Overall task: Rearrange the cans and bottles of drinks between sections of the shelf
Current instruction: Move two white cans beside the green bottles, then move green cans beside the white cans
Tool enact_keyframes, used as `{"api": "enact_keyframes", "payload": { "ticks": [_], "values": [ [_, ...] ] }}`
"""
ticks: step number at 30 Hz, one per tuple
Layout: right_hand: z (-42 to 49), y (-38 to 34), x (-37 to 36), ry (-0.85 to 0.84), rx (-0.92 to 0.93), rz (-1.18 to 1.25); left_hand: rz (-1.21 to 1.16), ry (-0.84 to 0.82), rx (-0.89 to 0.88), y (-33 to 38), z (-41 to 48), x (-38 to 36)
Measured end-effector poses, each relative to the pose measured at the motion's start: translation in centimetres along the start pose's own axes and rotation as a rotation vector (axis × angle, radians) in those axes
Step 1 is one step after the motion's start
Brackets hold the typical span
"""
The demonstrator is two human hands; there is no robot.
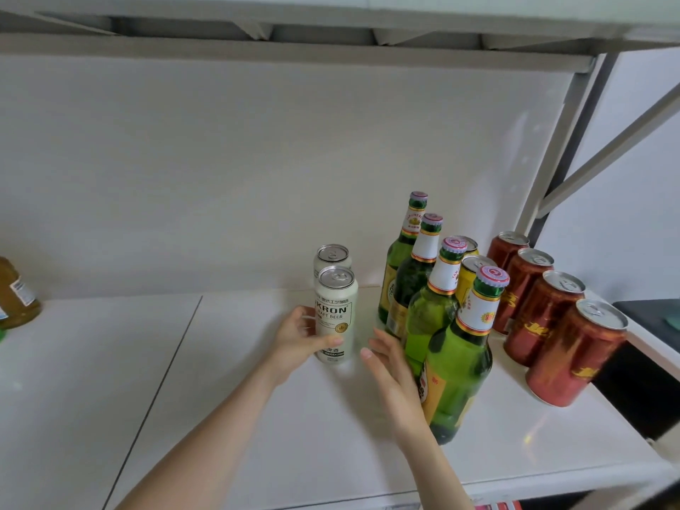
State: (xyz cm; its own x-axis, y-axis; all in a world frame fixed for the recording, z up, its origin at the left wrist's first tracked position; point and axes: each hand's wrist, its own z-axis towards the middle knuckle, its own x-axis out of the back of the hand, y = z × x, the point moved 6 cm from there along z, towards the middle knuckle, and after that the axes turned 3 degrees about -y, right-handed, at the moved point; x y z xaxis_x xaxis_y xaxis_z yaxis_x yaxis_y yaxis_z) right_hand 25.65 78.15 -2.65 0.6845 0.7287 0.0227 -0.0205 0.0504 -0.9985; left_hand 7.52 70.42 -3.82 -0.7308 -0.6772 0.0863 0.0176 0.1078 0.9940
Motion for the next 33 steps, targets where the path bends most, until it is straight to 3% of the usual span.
{"api": "enact_keyframes", "payload": {
  "ticks": [5, 11, 16, 21, 33],
  "values": [
    [-0.4, 0.2, -0.1, 0.019, -0.031, 0.0, 0.12, 0.004, 0.032, 0.0, -1.2, 0.9],
    [-1.7, 0.2, -0.2, 0.038, -0.057, -0.132, 0.39, 0.119, 0.043, -0.7, -4.8, 4.8],
    [-3.5, -0.2, 0.0, 0.035, -0.011, -0.404, 0.828, 0.163, -0.106, -0.3, -8.5, 6.9],
    [-6.5, -1.8, -0.6, 0.015, 0.161, -0.759, 1.165, 0.209, -0.219, 0.4, -12.6, 6.8],
    [-14.2, -5.0, -3.5, -0.025, 0.395, -1.333, 1.484, 0.234, -0.181, 2.3, -25.5, 8.3]
  ]
}}
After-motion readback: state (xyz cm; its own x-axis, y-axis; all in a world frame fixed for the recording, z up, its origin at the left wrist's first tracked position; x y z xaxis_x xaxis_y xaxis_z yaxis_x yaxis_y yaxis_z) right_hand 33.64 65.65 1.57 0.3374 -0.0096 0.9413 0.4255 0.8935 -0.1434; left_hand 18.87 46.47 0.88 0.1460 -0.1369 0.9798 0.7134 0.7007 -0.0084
